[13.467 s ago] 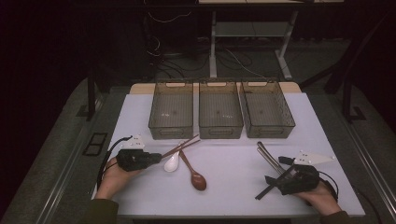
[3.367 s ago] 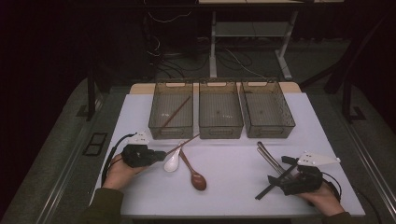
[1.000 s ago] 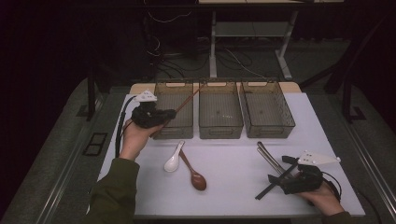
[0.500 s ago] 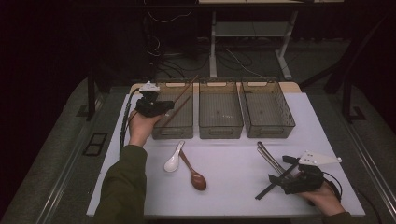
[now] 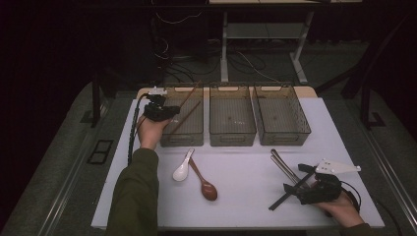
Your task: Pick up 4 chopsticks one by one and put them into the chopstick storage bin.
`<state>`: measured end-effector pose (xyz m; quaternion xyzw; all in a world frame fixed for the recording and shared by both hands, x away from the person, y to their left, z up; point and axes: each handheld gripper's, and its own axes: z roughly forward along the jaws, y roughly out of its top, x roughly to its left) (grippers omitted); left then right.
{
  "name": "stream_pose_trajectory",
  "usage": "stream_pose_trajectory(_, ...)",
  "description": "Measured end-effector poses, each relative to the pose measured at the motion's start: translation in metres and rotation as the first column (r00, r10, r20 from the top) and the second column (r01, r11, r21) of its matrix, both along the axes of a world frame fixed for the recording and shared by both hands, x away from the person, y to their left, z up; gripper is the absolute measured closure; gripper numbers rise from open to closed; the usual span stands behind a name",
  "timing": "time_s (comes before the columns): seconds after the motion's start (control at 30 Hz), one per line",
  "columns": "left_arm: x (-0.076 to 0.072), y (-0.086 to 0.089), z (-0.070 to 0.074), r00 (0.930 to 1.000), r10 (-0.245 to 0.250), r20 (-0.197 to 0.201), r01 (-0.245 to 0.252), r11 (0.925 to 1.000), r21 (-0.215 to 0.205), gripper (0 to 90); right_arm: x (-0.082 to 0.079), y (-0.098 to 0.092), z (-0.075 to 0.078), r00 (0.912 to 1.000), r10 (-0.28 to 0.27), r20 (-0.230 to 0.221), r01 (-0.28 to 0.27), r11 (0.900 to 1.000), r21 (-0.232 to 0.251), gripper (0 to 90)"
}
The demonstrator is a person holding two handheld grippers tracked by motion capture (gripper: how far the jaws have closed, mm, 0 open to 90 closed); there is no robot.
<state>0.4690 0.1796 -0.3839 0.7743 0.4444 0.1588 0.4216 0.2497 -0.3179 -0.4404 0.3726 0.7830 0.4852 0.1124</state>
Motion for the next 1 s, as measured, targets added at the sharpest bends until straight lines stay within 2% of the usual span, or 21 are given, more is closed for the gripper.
stream_pose_trajectory(0.2, 0.0005, -0.0008, 0.0004, 1.0000, 0.001, -0.002, -0.001, 1.0000, 0.009, 81.9, -0.0002, -0.0003, 0.0001, 1.0000, -0.003, 0.002, 0.003, 1.000, 0.003, 1.2)
stream_pose_trajectory(0.33, 0.0003, -0.0006, 0.0007, 1.0000, 0.003, 0.001, -0.003, 1.0000, 0.004, 77.0, -0.0003, -0.0002, 0.0001, 1.0000, -0.001, 0.001, 0.001, 1.000, 0.001, 1.2)
stream_pose_trajectory(0.63, -0.0010, -0.0002, 0.0021, 1.0000, -0.006, 0.005, 0.006, 1.0000, 0.006, 73.0, -0.0003, -0.0004, 0.0002, 1.0000, 0.000, 0.001, 0.000, 1.000, 0.001, 1.2)
stream_pose_trajectory(0.7, -0.0016, 0.0000, 0.0023, 1.0000, 0.004, 0.008, -0.004, 1.0000, 0.000, 71.4, -0.0001, -0.0004, 0.0001, 1.0000, -0.001, 0.001, 0.001, 1.000, 0.001, 1.2)
stream_pose_trajectory(0.87, -0.0021, 0.0007, 0.0035, 0.9999, -0.014, 0.001, 0.014, 0.9998, -0.011, 66.0, 0.0008, -0.0003, 0.0004, 1.0000, -0.006, 0.002, 0.006, 1.000, 0.006, 1.2)
stream_pose_trajectory(1.0, -0.0049, -0.0002, 0.0072, 0.9989, -0.047, 0.004, 0.047, 0.9987, -0.019, 61.6, 0.0014, 0.0002, 0.0008, 1.0000, -0.009, -0.002, 0.009, 1.000, 0.012, 1.2)
